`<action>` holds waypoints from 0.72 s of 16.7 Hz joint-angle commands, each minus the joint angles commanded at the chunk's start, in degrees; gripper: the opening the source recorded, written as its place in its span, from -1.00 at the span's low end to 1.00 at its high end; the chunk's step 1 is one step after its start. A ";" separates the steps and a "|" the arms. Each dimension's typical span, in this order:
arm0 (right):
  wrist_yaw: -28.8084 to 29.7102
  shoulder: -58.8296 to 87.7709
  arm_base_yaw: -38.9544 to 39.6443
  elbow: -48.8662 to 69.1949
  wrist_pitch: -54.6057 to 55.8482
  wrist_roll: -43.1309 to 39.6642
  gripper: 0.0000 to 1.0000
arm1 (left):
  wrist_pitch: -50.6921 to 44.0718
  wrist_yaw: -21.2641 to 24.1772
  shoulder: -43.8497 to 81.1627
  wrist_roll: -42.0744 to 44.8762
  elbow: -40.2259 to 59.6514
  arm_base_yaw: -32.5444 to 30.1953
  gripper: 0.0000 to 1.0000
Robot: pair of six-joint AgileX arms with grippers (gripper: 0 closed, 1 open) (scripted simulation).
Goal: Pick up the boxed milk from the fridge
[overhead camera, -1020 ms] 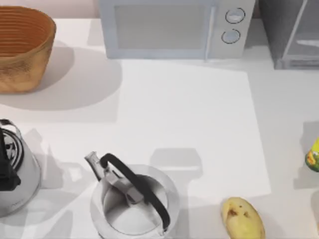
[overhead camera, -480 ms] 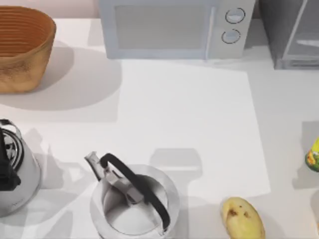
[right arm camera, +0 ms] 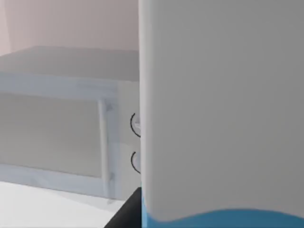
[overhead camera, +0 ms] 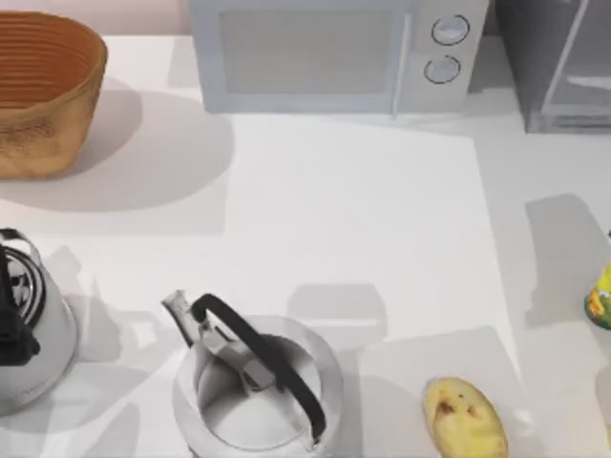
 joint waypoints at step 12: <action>-18.00 59.67 6.27 10.99 44.91 0.97 -1.00 | 0.00 0.00 0.00 0.00 0.00 0.00 1.00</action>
